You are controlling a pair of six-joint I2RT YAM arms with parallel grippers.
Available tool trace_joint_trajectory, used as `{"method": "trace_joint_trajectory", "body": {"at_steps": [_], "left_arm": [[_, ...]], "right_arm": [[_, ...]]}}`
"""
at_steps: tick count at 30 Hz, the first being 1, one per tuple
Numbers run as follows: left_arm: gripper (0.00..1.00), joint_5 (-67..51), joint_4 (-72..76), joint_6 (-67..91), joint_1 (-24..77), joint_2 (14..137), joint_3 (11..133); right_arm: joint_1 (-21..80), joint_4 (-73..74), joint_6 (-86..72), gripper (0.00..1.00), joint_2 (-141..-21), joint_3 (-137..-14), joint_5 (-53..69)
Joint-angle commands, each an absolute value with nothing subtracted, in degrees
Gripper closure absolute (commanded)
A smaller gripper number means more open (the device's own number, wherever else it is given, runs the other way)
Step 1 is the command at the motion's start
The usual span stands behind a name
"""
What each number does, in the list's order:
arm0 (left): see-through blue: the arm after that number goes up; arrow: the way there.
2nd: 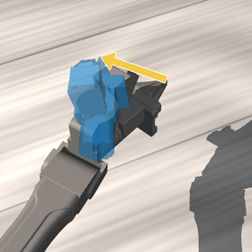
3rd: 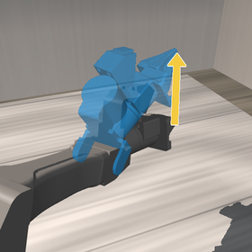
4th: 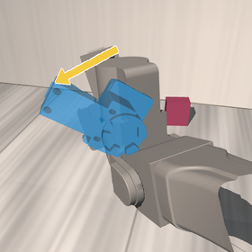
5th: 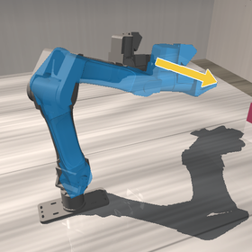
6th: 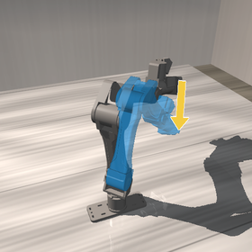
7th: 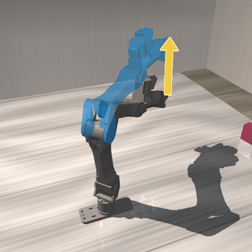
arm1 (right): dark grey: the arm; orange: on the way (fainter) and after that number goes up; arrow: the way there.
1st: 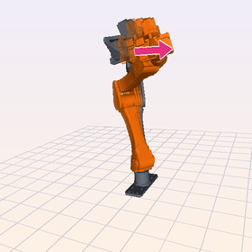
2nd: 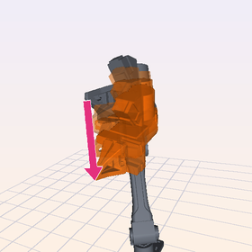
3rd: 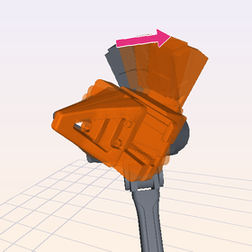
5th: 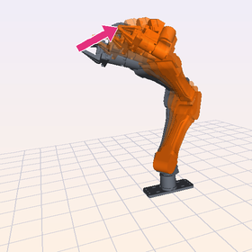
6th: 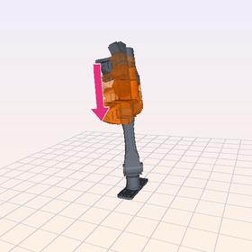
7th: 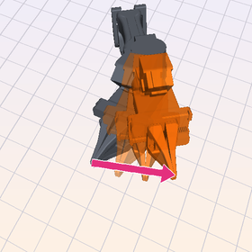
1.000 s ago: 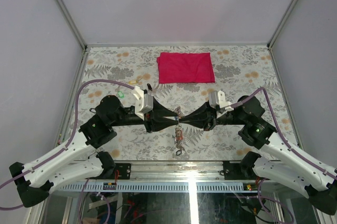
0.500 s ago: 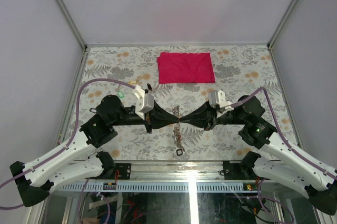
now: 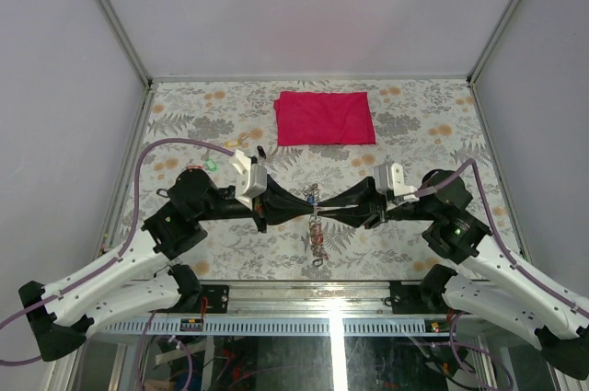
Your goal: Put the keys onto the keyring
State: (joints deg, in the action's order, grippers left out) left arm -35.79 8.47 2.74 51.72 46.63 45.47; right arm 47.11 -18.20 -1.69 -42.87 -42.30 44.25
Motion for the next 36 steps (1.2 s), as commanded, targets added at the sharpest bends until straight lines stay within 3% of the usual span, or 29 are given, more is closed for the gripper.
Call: {"method": "trace_joint_trajectory", "body": {"at_steps": [1,36], "left_arm": [[1.0,-36.6,15.1,1.8,52.1,45.5,45.1],[1.0,-38.7,15.3,1.8,52.0,44.7,44.7]], "right_arm": [[47.6,-19.8,0.5,0.74,-41.2,-44.6,44.7],[47.6,-24.7,-1.2,0.77,-45.2,-45.0,47.5]]}}
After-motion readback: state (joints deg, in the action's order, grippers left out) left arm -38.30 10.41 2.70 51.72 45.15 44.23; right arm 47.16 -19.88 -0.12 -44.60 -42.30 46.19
